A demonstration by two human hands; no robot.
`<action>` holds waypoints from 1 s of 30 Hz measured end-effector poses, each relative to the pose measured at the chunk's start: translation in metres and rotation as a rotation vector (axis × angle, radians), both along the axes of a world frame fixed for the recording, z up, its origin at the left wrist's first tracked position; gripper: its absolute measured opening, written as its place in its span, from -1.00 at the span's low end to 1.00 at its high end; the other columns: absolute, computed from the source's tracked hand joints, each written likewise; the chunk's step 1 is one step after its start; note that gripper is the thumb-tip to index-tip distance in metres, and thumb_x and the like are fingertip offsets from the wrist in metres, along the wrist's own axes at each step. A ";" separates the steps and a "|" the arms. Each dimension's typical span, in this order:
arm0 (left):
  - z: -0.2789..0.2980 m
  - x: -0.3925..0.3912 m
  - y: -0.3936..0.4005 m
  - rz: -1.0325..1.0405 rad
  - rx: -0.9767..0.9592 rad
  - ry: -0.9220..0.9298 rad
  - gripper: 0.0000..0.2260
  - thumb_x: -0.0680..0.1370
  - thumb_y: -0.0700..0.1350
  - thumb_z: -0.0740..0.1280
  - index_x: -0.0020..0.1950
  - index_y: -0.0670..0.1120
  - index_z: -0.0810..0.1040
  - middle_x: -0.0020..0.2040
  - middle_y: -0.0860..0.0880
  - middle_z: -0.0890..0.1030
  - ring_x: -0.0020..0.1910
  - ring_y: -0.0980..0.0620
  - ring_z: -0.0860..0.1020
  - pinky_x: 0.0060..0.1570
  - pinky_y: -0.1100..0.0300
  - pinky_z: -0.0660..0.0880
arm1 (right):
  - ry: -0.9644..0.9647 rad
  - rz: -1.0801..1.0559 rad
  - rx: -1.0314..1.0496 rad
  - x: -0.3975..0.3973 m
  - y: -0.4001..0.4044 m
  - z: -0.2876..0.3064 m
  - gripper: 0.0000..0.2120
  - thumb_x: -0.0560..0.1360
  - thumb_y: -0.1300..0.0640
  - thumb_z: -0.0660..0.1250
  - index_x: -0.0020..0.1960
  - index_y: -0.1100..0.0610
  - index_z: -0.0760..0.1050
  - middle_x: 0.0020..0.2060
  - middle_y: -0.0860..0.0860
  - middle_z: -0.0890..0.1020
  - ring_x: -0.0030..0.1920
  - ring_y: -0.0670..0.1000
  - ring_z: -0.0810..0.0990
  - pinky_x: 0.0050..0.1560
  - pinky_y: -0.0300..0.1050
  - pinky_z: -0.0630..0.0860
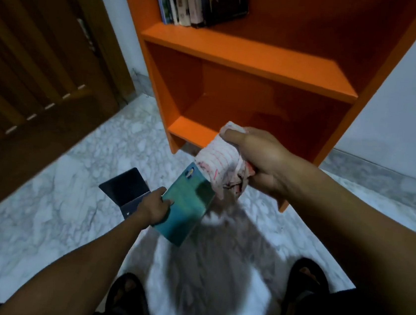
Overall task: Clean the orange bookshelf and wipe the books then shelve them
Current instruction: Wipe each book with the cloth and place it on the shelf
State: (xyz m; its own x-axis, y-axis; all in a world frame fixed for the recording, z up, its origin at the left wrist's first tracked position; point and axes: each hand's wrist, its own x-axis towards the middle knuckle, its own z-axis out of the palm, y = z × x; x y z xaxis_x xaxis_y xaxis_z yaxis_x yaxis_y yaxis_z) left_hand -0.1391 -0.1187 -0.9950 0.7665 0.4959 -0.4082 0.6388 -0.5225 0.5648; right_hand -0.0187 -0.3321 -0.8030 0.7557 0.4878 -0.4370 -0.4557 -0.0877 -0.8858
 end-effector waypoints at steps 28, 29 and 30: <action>0.222 -0.028 -0.032 0.128 -0.501 -0.487 -0.81 0.67 -0.01 0.22 0.23 0.11 0.56 0.09 0.04 0.71 -0.01 -0.01 0.71 0.04 0.00 0.62 | -0.059 0.127 0.271 -0.033 -0.014 0.016 -0.67 0.55 0.39 0.28 0.29 0.19 0.53 0.16 0.16 0.67 0.16 0.20 0.66 0.22 0.21 0.55; 0.224 -0.028 -0.031 0.134 -0.571 -0.487 -0.81 0.67 -0.03 0.23 0.24 0.08 0.57 0.09 0.01 0.72 0.00 -0.05 0.71 0.02 0.00 0.63 | -0.052 0.146 0.292 -0.032 -0.015 0.018 -0.66 0.56 0.39 0.27 0.31 0.19 0.52 0.17 0.17 0.67 0.17 0.21 0.65 0.22 0.21 0.54; 0.226 -0.028 -0.029 0.145 -0.639 -0.495 -0.80 0.66 -0.06 0.25 0.26 0.06 0.57 0.09 -0.02 0.72 0.02 -0.10 0.70 0.03 -0.03 0.63 | -0.043 0.162 0.315 -0.031 -0.016 0.021 -0.65 0.56 0.39 0.26 0.32 0.19 0.51 0.18 0.17 0.66 0.19 0.22 0.64 0.24 0.22 0.53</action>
